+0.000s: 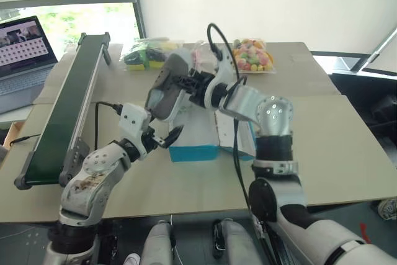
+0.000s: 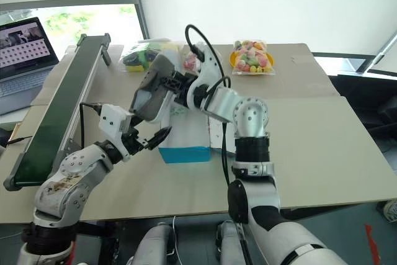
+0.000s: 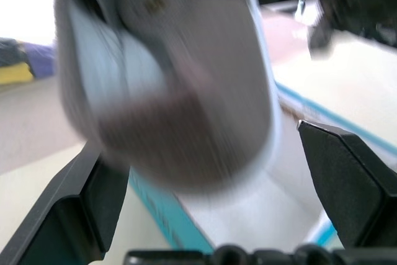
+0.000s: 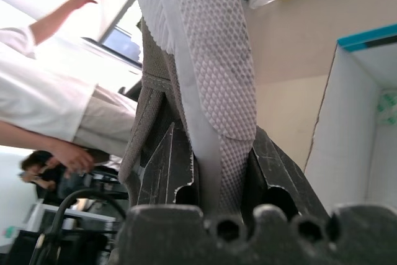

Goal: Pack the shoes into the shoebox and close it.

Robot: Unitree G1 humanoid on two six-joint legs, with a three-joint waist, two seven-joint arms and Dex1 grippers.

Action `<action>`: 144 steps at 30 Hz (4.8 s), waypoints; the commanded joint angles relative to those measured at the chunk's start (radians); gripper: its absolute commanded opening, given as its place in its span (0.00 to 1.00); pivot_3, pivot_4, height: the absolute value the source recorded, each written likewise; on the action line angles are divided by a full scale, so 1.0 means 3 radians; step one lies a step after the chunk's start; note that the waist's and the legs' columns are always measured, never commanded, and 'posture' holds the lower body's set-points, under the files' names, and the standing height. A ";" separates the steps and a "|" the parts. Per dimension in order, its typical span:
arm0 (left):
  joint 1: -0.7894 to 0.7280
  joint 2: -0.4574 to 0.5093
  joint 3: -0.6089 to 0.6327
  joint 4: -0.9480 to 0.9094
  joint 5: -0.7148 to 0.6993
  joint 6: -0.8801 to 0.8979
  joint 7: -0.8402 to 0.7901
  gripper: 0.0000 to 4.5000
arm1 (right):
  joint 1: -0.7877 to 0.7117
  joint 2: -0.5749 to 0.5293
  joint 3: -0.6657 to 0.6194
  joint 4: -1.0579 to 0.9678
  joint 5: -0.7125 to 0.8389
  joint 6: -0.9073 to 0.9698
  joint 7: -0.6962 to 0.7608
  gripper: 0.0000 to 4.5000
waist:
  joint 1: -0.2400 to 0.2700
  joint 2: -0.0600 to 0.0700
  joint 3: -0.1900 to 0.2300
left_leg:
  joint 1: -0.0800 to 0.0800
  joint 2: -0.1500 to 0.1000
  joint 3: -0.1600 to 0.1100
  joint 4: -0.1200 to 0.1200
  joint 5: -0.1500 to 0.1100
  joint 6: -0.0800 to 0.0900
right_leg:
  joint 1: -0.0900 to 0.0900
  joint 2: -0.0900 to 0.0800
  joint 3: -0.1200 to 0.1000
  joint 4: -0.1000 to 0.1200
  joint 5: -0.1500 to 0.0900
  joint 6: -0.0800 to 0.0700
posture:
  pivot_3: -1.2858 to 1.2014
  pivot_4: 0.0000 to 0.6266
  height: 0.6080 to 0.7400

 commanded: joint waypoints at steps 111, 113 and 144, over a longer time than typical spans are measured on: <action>0.0210 0.0064 0.2066 0.1185 0.0188 0.0041 0.1037 1.00 | 0.1511 -0.0834 0.2000 -0.1665 -0.2344 -0.1495 0.2980 1.00 | 0.0060 -0.0005 -0.0003 | 0.0007 0.0007 0.0014 0.0000 -0.0011 -0.0013 | 0.0000 -0.0012 -0.0011 -0.0014 -0.0007 -0.0012 | 0.52 0.24 0.55; 0.0201 0.0074 0.2064 0.1227 0.0195 0.0027 0.1033 1.00 | 0.1511 -0.0832 0.1999 -0.1663 -0.2346 -0.1497 0.2977 1.00 | 0.0060 -0.0005 -0.0003 | 0.0007 0.0007 0.0014 0.0000 -0.0011 -0.0013 | 0.0001 -0.0012 -0.0011 -0.0014 -0.0007 -0.0011 | 0.52 0.24 0.55; 0.0098 0.0082 0.2156 0.1499 -0.0029 0.0042 0.1013 1.00 | 0.1508 -0.0791 0.1961 -0.1688 -0.2339 -0.1475 0.2874 1.00 | 0.0061 -0.0006 -0.0003 | 0.0007 0.0007 0.0014 0.0001 -0.0011 -0.0013 | 0.0001 -0.0012 -0.0011 -0.0014 -0.0007 -0.0012 | 0.52 0.24 0.55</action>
